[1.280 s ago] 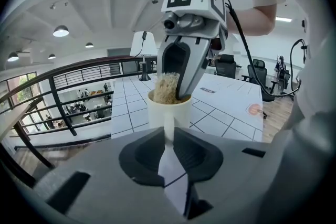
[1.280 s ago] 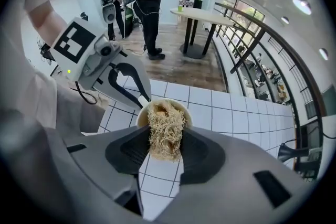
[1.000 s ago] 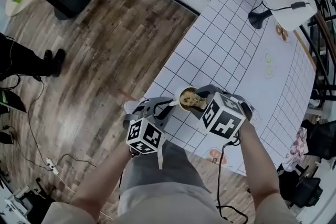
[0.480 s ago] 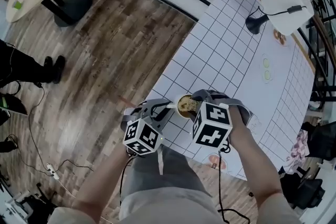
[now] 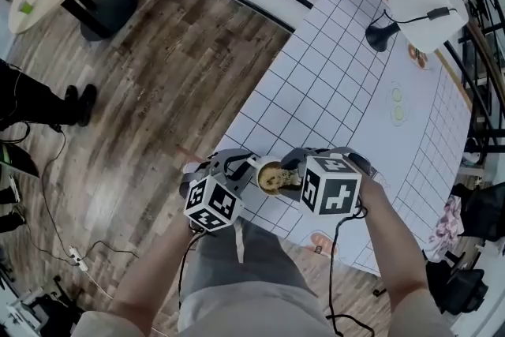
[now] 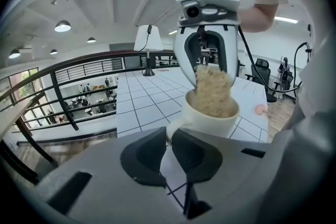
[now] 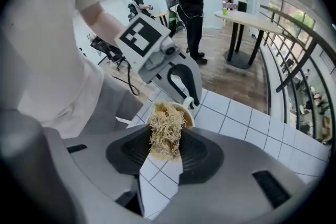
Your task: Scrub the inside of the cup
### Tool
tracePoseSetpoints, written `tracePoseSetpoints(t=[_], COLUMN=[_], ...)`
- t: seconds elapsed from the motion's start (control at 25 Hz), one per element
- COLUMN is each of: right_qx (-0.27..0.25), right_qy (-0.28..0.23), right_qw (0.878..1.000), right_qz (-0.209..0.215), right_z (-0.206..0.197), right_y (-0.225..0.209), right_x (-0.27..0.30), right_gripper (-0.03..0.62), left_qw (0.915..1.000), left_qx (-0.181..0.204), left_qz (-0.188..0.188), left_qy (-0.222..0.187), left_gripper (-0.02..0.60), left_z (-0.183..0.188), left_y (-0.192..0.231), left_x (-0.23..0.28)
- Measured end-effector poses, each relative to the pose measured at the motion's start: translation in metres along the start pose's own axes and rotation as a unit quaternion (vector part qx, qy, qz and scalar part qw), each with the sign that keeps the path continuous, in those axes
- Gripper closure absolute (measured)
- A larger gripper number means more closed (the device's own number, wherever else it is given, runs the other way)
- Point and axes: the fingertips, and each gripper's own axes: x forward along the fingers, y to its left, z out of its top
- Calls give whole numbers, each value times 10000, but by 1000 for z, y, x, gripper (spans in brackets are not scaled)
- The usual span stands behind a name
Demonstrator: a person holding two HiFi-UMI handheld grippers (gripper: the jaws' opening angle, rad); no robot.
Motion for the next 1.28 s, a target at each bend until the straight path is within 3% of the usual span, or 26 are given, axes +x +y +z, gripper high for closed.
tracePoseSetpoints(t=[0.08, 0.24, 0.48, 0.64, 0.88, 1.04, 1.28], right_qx=[-75, -177, 219, 427, 645, 753, 860], right_qy=[-33, 287, 760, 723, 269, 227, 778], right_qw=[10000, 9972, 9859, 9847, 9920, 9894, 9774], right_qz=[-28, -668, -1474, -1530, -1056, -1223, -1769], right_z=[6, 7, -10, -12, -5, 0, -15], right_y=[9, 4, -12, -14, 4, 8, -2], right_x=[-11, -22, 15, 24, 8, -17, 12], right_gripper=[453, 451, 446, 453, 453, 453, 450], left_qw=[10000, 9999, 9999, 9998, 9999, 9998, 9997], left_qx=[16, 122, -2, -104, -57, -58, -129], left_qz=[-7, -14, -89, -70, 119, 167, 202], left_qy=[-23, -75, -133, -175, 13, 18, 33], left_gripper=[538, 538, 538, 538, 538, 538, 538], left_z=[1, 2, 3, 4, -2, -3, -3], left_y=[0, -1, -4, -4, -6, -9, -22], left_x=[0, -2, -3, -3, -6, -10, -16])
